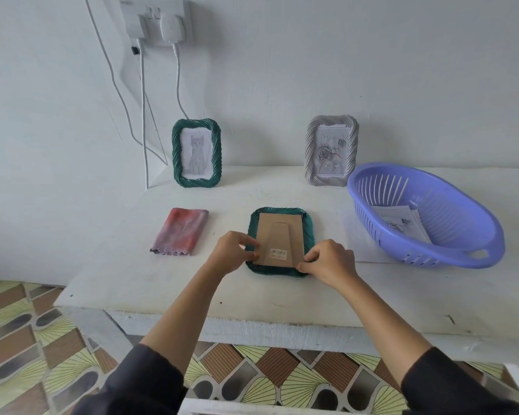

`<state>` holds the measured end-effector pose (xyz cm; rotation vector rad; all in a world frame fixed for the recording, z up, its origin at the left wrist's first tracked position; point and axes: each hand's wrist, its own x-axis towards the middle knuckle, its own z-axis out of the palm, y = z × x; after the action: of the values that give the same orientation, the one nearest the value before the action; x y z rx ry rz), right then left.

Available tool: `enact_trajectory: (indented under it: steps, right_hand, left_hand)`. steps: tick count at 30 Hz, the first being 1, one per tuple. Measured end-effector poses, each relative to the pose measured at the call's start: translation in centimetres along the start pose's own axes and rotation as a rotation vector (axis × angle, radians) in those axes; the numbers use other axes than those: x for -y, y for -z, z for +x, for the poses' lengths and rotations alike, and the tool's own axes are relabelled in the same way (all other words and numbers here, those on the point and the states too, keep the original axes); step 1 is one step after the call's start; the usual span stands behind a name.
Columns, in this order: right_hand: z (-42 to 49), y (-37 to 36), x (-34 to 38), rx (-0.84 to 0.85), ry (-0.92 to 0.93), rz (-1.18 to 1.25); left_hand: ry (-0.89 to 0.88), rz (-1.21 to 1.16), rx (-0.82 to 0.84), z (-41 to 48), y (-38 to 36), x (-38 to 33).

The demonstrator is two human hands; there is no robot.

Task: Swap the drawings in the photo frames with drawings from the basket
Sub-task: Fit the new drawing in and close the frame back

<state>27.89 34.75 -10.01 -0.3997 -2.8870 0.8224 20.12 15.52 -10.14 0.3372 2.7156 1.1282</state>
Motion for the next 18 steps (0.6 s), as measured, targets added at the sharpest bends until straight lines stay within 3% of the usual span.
enact_trajectory:
  steps: [5,10,13,18]
  right_hand:
    - [-0.3,0.2,0.0,-0.012,0.013,0.038]
    - [-0.1,0.9,-0.5,0.096,0.163,-0.038]
    - [0.2,1.3,-0.7,0.144,0.243,-0.11]
    - [0.7,1.2,-0.9,0.152,0.358,-0.245]
  left_hand:
    - [-0.19,0.188,0.057,-0.1,0.6,0.4]
    - [-0.382,0.232,0.157,-0.7,1.2,0.4]
    - [-0.403,0.27,0.244,-0.4,1.7,0.5]
    - [-0.43,0.325,0.251,0.0,2.1,0.4]
